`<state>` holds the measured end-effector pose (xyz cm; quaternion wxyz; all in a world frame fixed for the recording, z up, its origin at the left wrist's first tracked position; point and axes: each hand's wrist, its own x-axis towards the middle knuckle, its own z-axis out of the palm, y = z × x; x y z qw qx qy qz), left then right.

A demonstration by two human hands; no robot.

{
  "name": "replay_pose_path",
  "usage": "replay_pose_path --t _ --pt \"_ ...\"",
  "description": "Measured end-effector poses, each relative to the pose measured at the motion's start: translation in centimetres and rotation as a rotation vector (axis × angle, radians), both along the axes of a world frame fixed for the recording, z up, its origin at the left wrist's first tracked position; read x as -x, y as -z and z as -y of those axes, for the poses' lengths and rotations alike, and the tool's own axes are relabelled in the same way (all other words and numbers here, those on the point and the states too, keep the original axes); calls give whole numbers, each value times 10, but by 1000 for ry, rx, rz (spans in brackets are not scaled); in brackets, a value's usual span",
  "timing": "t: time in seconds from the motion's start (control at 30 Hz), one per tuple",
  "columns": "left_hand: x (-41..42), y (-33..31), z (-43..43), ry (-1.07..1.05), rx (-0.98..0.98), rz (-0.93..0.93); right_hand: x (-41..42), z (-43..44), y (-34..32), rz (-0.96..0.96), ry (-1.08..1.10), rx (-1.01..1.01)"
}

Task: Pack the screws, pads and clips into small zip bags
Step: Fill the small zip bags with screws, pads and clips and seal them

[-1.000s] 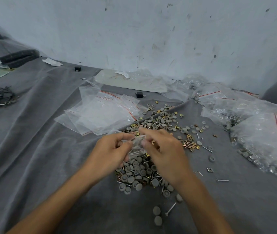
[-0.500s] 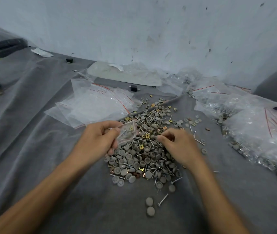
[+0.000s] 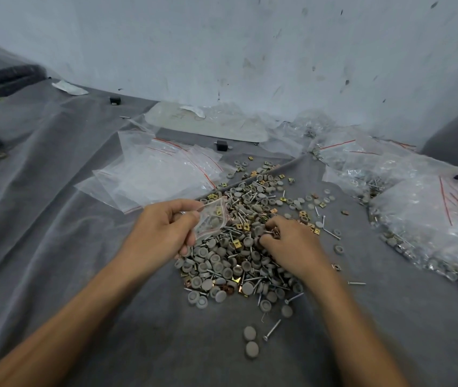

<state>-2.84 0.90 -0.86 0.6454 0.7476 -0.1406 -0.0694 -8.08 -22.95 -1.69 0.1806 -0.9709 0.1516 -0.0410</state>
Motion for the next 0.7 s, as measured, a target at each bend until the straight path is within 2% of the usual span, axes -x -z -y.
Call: replay_pose_path --t 0.3,0.7 --pt "-1 3 1 17 -19 0 4 13 -2 21 -16 -207" --pt "0 2 0 12 -5 -3 5 22 -13 355 95 -651"
